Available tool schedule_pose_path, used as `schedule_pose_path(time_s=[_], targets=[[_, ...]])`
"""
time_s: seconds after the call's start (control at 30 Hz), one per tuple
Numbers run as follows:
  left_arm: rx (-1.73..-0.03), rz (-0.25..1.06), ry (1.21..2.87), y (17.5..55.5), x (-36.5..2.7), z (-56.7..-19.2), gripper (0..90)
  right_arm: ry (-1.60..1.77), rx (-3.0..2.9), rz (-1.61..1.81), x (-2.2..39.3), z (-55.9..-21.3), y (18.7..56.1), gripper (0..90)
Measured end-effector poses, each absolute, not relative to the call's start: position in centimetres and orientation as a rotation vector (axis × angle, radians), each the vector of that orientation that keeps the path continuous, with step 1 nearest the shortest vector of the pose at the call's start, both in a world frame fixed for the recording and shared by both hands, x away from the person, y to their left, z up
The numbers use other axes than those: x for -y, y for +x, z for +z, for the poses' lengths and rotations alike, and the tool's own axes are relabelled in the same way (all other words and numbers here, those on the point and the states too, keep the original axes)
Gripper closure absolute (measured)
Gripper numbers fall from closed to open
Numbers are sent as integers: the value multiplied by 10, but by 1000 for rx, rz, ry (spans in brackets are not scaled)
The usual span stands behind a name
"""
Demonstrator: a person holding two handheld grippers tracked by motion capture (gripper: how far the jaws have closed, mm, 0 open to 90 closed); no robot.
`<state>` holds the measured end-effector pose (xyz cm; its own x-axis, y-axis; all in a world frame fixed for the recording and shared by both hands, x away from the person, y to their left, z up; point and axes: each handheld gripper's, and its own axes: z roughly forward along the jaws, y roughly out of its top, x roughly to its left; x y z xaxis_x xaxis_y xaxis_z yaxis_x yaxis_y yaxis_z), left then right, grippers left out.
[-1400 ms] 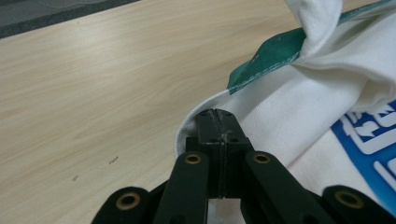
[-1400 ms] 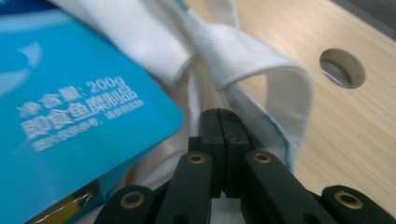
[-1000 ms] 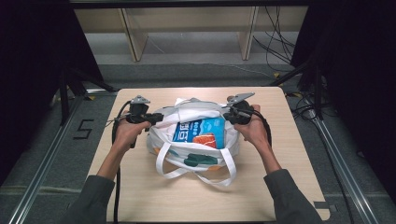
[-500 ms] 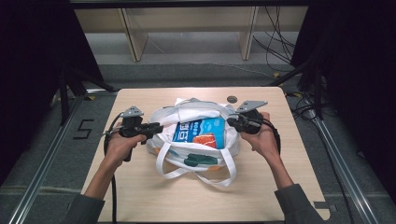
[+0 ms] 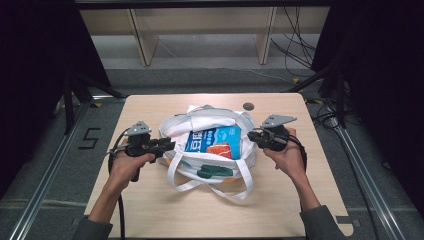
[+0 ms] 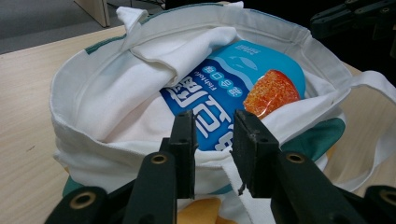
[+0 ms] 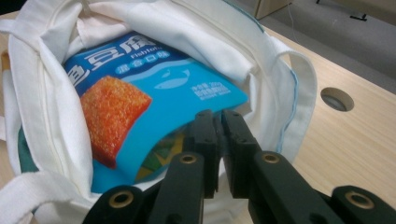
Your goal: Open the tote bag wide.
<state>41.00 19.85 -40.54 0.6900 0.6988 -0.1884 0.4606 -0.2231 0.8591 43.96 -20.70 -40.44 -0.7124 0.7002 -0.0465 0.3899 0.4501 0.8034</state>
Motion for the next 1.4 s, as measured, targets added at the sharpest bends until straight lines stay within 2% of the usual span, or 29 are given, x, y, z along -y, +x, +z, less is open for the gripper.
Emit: schedule_pose_path(time_s=[1.4], targets=[[-864,301,1865,387,-195,-410,555,933,-2293,1197,217,-409,415,772]])
